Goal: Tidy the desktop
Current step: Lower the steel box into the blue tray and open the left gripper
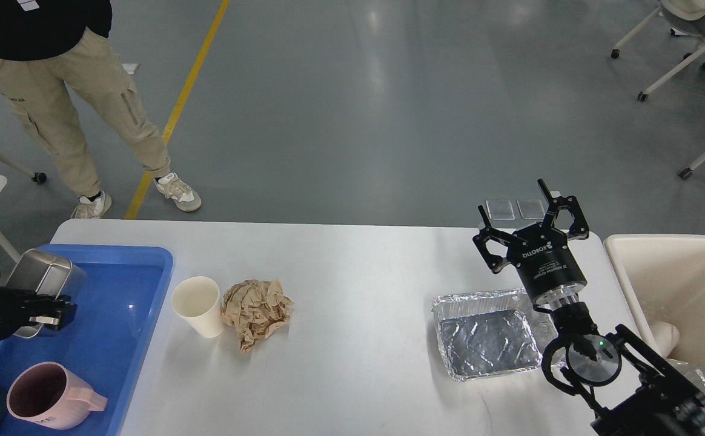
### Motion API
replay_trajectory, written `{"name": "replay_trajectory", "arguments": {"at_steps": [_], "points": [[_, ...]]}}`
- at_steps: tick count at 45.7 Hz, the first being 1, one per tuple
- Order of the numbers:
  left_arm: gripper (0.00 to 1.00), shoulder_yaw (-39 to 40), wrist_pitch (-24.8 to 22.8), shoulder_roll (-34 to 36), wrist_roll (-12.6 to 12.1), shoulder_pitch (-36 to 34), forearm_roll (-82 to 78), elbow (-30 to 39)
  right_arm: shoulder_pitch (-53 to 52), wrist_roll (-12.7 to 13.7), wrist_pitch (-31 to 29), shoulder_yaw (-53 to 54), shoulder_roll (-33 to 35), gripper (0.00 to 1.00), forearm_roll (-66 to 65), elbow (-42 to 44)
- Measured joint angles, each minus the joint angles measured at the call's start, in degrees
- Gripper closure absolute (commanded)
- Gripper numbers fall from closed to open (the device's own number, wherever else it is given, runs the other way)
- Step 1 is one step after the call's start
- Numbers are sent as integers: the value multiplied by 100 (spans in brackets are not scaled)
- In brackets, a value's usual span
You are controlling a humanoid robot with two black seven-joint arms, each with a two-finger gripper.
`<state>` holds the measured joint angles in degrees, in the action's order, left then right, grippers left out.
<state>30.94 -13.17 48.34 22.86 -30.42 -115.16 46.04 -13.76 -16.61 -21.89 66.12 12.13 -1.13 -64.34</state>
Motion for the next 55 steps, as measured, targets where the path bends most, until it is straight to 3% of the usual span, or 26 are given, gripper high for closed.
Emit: {"name": "replay_trajectory", "arguments": {"at_steps": [21,28,32,43,55], "points": [[95,-105,350,-747,7,-27,36,-851,-12,0,0,-21,7,0,-1,0],[78,-106,359,-838,-2,-14,66,-876,-21,0,6,-14,11,0,-1,8],[50,-105,359,-877,-16,-2,176,-878,-24,0,9,-10,20,0,-1,9],[11,-100,359,-886,-61,2,495,-878,-25,0,11,-8,26,0,-1,9],[4,-66,259,-892,27,-61,1479,-786,-28,0,15,-17,18,0,-1,9]]}}
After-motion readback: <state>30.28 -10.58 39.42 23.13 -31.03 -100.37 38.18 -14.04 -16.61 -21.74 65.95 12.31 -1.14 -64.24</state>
